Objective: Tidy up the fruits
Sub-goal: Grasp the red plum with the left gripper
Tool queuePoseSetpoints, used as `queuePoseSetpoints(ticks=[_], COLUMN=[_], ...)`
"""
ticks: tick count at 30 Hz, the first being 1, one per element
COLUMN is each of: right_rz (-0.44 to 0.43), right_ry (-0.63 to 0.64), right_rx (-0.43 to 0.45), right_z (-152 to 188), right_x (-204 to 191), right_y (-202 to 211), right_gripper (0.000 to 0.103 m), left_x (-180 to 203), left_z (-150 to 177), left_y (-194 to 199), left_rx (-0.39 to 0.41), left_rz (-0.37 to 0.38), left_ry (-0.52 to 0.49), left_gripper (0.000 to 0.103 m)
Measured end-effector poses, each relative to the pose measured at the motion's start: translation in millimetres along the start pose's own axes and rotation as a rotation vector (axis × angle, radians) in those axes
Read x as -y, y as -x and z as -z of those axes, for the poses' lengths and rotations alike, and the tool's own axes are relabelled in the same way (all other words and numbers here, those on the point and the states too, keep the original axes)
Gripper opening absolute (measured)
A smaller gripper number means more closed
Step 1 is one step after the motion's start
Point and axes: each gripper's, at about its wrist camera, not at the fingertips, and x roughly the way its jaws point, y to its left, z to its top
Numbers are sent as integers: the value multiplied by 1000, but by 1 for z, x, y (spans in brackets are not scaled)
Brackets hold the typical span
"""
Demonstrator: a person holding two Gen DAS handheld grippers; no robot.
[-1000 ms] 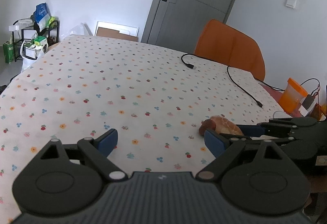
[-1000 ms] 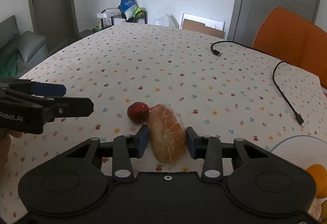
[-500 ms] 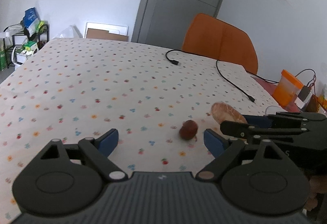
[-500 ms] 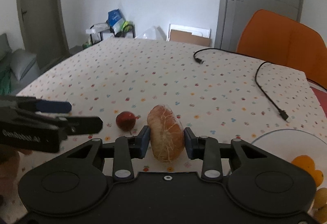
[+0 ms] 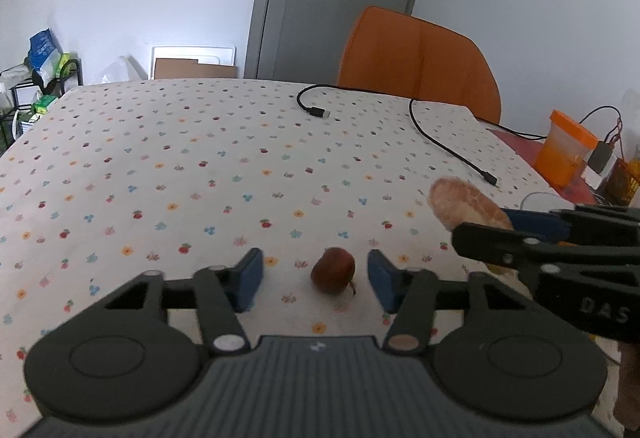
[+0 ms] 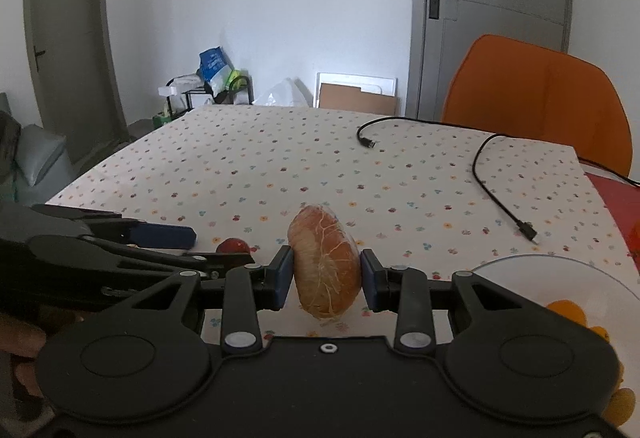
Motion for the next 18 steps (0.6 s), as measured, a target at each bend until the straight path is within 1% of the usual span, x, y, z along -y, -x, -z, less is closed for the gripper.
queuePoseSetpoints(ticks=[1, 2, 3, 4, 10, 18], right_rz=[1, 0, -1, -2, -7, 20], right_ry=[-7, -14, -20, -24, -49, -77], right_rx=[4, 7, 11, 14, 30, 64], right_z=[0, 0, 0, 0, 2, 6], right_x=[2, 4, 5, 7, 11, 18], right_y=[1, 3, 5, 6, 14, 33], right_gripper=[34, 34, 34, 34, 34, 34], left_x=[1, 3, 3, 4, 9, 25], left_z=[-1, -2, -3, -3, -2, -5], left_y=[-1, -2, -2, -2, 6, 22], left_rx=[-4, -7, -13, -18, -16, 10], left_rz=[-3, -2, 2, 5, 10, 26], left_ry=[1, 1, 3, 6, 4, -18], left_gripper=[40, 31, 25, 23, 22, 22])
